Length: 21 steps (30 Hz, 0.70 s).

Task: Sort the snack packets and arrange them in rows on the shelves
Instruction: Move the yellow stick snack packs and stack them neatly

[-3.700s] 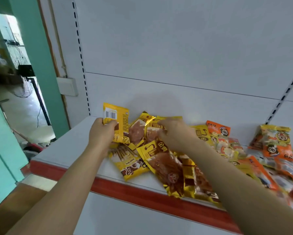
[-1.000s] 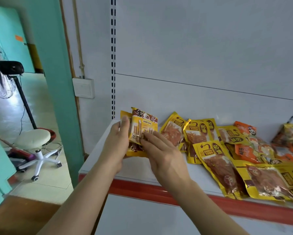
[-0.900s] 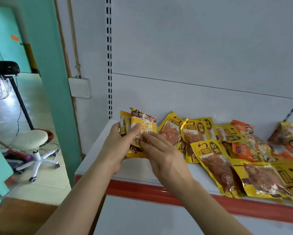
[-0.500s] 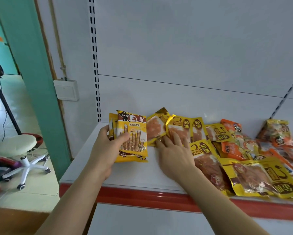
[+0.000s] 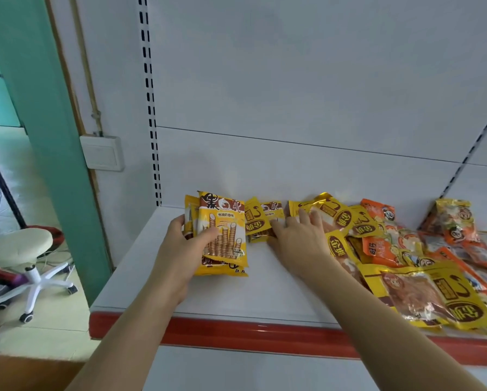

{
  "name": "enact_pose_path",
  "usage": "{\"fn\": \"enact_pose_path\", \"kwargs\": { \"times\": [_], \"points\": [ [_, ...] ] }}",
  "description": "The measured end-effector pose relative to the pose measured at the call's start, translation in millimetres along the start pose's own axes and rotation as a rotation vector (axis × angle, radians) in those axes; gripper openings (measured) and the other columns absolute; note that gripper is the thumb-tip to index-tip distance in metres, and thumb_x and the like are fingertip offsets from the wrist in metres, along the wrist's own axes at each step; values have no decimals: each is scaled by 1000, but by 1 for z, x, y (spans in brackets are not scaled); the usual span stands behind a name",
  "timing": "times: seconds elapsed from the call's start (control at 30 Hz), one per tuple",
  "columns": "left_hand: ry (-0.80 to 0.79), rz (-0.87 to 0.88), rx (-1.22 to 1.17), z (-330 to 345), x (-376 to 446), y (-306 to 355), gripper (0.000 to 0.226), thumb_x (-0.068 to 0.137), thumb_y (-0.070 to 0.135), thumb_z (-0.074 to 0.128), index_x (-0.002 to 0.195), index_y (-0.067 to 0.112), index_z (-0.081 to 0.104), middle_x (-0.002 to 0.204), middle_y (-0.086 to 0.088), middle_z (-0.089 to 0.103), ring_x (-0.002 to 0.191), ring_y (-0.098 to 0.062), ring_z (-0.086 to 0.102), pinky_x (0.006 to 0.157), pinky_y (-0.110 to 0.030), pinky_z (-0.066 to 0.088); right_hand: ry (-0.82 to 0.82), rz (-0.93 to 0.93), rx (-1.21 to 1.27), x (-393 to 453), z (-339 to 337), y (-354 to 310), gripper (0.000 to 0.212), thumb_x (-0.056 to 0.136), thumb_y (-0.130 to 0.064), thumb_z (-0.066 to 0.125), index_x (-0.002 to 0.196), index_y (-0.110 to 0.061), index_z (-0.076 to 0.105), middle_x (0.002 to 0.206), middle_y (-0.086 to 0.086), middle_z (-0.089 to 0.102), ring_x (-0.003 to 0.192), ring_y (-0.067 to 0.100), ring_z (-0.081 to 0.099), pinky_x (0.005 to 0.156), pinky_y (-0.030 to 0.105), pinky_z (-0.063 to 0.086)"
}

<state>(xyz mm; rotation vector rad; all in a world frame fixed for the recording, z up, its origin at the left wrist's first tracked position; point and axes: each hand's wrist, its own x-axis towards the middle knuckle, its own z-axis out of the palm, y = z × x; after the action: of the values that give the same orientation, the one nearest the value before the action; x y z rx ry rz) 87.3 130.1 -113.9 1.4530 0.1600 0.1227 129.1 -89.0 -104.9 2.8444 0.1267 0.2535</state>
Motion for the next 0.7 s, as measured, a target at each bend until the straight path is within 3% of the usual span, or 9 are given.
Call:
{"fn": "enact_pose_path", "kwargs": {
  "times": [0.1, 0.23, 0.33, 0.4, 0.47, 0.57, 0.63, 0.7],
  "points": [
    [15, 1, 1, -2, 0, 2, 39, 91, 24, 77, 127, 29, 60, 107, 4, 78, 95, -18, 76, 88, -49, 61, 71, 36, 97, 1, -2, 2, 39, 102, -47, 34, 125, -31, 62, 121, 6, 66, 127, 34, 48, 117, 57, 18],
    [30, 13, -18, -2, 1, 3, 44, 92, 23, 76, 132, 25, 57, 108, 5, 76, 94, -15, 75, 77, -36, 58, 118, 146, 350, 8, -12, 12, 23, 93, -39, 54, 103, -32, 74, 108, 3, 67, 113, 29, 57, 112, 45, 30],
    [23, 8, -23, 2, 0, 3, 48, 92, 21, 77, 134, 25, 54, 109, 4, 75, 94, -16, 75, 74, -35, 56, 263, 186, 441, 10, -25, 20, 23, 92, -29, 55, 81, -21, 74, 95, 6, 63, 94, 31, 62, 100, 41, 40],
    [23, -2, -25, 4, 1, 3, 49, 92, 20, 77, 135, 24, 54, 110, 3, 75, 94, -17, 75, 74, -36, 57, 339, 202, 522, 7, -35, 28, 26, 93, -23, 56, 79, -13, 75, 96, 9, 64, 86, 34, 62, 84, 39, 48],
    [19, -10, -28, 6, 2, 4, 49, 93, 20, 76, 136, 23, 54, 110, 3, 75, 94, -17, 75, 74, -36, 57, 344, 223, 582, 4, -42, 33, 24, 92, -16, 56, 80, -9, 75, 96, 9, 68, 82, 32, 63, 72, 37, 53],
    [-3, -18, -13, 12, -1, 2, 46, 94, 20, 75, 134, 23, 53, 110, 3, 74, 92, -15, 74, 71, -31, 56, 222, 271, 629, 3, -41, 27, 24, 93, -25, 59, 110, -16, 74, 113, 8, 70, 101, 32, 64, 82, 42, 55],
    [-9, -23, 9, 14, -4, 0, 41, 94, 21, 75, 130, 25, 54, 110, 3, 74, 89, -13, 75, 66, -27, 54, 101, 246, 579, 5, -38, 14, 43, 95, -40, 62, 129, -15, 60, 122, 9, 67, 115, 32, 59, 88, 39, 51],
    [-5, -22, 31, 15, -5, -1, 40, 94, 22, 75, 129, 26, 54, 110, 3, 74, 89, -14, 75, 65, -27, 54, 26, 264, 508, 8, -33, 1, 59, 92, -54, 61, 133, -13, 48, 123, 12, 64, 118, 34, 57, 90, 42, 46]
  ]
}}
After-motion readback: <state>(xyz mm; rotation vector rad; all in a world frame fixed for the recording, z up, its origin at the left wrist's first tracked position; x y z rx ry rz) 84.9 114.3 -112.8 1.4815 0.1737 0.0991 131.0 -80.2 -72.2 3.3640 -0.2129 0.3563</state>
